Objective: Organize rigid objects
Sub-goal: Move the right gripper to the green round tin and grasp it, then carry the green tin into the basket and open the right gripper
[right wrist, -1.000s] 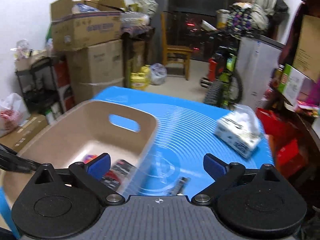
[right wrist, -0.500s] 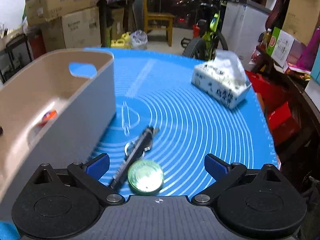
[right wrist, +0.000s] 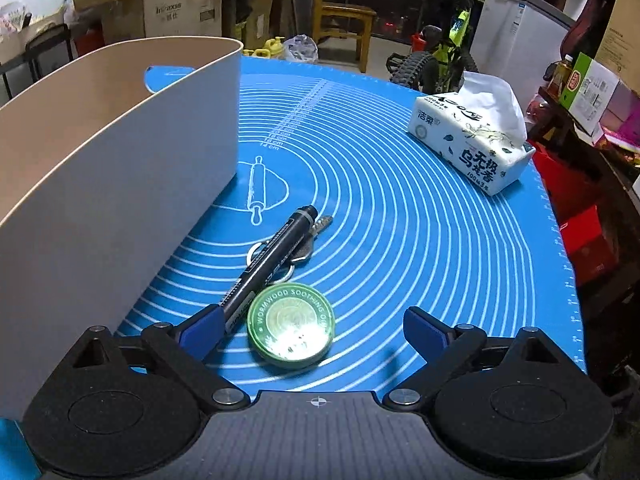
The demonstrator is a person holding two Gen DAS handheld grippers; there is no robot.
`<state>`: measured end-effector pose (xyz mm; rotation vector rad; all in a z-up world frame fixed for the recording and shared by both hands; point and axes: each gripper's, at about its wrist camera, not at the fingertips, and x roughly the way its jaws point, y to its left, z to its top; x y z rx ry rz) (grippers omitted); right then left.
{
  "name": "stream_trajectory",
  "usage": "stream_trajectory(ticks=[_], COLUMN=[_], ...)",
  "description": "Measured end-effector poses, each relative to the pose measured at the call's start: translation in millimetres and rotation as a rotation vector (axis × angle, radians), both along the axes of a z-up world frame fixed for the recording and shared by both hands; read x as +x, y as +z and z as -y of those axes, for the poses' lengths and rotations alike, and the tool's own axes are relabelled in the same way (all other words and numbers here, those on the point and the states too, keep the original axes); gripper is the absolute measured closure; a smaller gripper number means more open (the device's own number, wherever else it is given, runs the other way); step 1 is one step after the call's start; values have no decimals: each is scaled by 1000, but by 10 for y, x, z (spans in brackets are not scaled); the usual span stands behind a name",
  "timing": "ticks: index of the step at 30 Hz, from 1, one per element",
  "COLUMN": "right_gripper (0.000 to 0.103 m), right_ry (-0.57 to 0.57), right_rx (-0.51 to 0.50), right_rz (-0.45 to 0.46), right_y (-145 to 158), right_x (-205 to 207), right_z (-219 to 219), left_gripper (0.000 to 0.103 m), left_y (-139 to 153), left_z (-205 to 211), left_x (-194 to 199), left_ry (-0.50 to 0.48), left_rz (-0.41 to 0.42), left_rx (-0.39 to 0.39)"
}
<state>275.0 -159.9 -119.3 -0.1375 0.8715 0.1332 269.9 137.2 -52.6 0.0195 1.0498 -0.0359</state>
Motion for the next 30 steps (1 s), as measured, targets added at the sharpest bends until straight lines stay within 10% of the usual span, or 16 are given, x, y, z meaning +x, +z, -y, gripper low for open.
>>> stream_trajectory(ticks=[30], right_gripper=[49], right_ry=[9], right_rx=[26], right_rz=[-31], right_y=[-41], right_x=[-7], right_z=[44], left_gripper=[95], left_y=[7], left_z=[-8], left_x=[6], left_ry=[2], left_rz=[-1], left_rx=[0])
